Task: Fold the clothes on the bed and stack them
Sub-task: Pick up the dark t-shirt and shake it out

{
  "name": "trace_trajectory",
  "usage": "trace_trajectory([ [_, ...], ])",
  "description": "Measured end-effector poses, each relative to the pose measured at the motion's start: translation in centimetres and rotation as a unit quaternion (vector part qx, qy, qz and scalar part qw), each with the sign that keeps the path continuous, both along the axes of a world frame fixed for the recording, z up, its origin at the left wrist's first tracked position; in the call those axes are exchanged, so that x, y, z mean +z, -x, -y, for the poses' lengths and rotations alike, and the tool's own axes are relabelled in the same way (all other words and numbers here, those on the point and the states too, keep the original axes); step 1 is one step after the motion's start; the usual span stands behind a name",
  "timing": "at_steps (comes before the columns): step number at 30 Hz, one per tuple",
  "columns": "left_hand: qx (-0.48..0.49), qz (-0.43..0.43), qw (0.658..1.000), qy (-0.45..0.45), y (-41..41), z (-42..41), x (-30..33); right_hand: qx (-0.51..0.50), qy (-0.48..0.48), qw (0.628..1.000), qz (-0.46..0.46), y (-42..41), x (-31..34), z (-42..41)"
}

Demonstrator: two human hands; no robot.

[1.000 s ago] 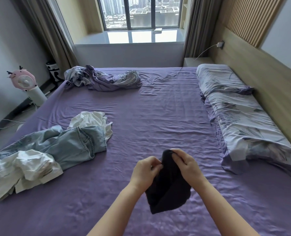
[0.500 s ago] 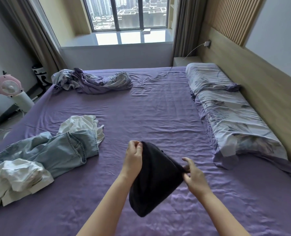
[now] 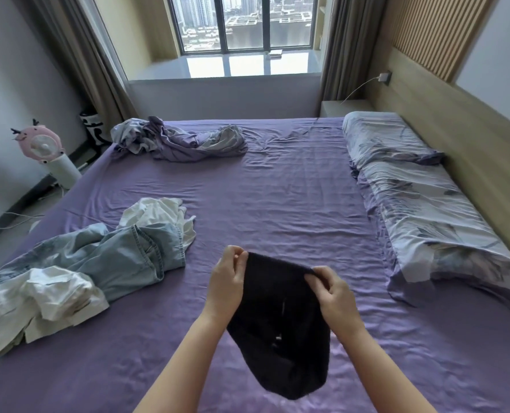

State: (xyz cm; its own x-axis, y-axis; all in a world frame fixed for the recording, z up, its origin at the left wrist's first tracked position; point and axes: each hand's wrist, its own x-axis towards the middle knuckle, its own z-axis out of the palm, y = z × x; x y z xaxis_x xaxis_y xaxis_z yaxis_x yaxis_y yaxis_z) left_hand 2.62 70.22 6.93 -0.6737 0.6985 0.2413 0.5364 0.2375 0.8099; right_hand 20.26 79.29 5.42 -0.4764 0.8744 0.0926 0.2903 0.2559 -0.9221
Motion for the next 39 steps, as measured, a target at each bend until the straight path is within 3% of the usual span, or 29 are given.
trace_trajectory([
  [3,-0.028,-0.088,0.995,0.047,0.6,0.5,-1.4,0.012,-0.017,1.0,0.011,0.3,1.6,-0.8],
  [5,-0.045,-0.111,0.993,0.023,0.1,0.5,-1.6,0.03,-0.047,0.998,0.029,0.7,2.2,-0.7],
  [8,-0.118,-0.049,0.992,0.005,-2.0,0.7,-0.6,0.053,-0.058,0.997,0.027,1.2,2.8,-0.6],
  [11,-0.187,0.001,0.979,0.083,-4.1,0.2,-0.4,0.055,-0.003,0.998,-0.02,1.1,3.6,-0.5],
  [16,-0.157,0.165,0.973,0.031,-4.6,-1.6,-0.2,0.014,0.034,0.998,-0.059,-0.5,4.2,-1.3],
  [20,-0.133,0.281,0.95,-0.008,-4.3,-2.9,1.6,0.109,0.0,0.987,0.117,-2.5,2.0,-1.7],
  [27,-0.071,0.222,0.97,0.067,-2.6,-3.2,1.0,-0.056,-0.051,0.994,0.073,-3.5,0.2,-2.2],
  [29,-0.069,0.219,0.971,0.065,-2.7,-3.2,1.0,-0.084,-0.127,0.986,0.066,-3.1,0.4,-1.7],
  [32,-0.055,0.237,0.969,0.044,-3.0,-3.3,1.3,-0.004,-0.23,0.972,0.047,-2.0,0.5,0.1],
  [34,-0.052,0.259,0.964,0.022,-2.9,-3.2,1.5,0.052,-0.204,0.974,0.081,-1.0,0.2,1.5],
  [39,-0.026,0.265,0.963,-0.049,-1.8,-2.0,1.4,0.03,-0.134,0.987,0.08,-0.3,-0.6,1.5],
])
